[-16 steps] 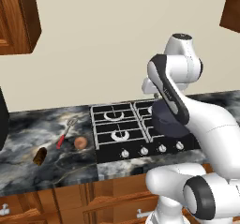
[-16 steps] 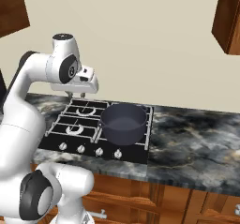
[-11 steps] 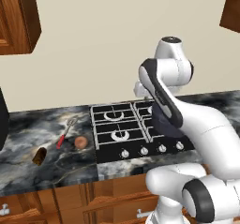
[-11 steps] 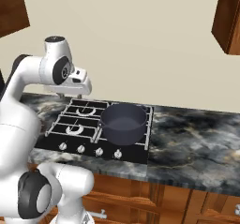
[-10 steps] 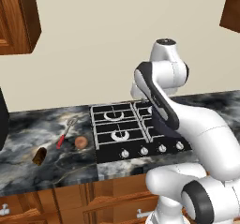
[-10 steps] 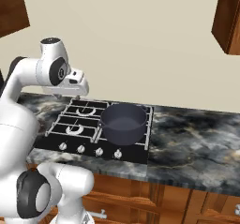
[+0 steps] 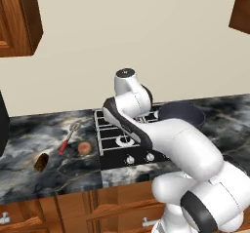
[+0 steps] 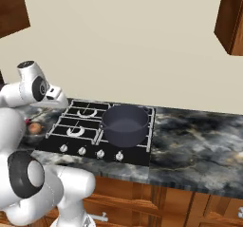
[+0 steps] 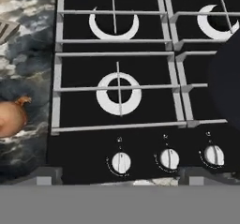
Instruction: Put the sweet potato and onion in the pot. Retrieve the spatula and lightly stir the vegetables in the pot.
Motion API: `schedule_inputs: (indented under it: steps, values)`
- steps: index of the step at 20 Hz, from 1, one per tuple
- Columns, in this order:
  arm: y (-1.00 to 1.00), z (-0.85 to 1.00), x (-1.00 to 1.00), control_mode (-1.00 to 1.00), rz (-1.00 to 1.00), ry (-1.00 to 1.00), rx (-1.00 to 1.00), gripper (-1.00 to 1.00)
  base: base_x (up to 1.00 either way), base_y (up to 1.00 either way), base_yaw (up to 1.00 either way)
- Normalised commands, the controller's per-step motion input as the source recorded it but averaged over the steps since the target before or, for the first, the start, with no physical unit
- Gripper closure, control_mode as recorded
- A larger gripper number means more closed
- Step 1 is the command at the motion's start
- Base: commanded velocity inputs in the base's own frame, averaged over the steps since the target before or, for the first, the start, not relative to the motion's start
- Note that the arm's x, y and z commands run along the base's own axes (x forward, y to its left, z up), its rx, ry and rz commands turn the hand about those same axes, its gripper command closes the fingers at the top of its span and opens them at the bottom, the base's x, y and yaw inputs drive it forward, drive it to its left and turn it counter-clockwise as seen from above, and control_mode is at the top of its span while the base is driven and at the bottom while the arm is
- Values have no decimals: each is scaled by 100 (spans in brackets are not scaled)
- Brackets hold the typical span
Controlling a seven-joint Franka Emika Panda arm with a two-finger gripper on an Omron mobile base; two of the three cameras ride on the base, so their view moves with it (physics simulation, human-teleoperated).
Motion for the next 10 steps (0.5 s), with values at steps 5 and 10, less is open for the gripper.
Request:
schedule_inputs:
  steps: [5, 10]
  values:
    - [68, -21, 61, -100, -21, 2, 3, -100, 0, 0, 0]
    - [-15, 8, 4, -100, 1, 27, 19, -100, 0, 0, 0]
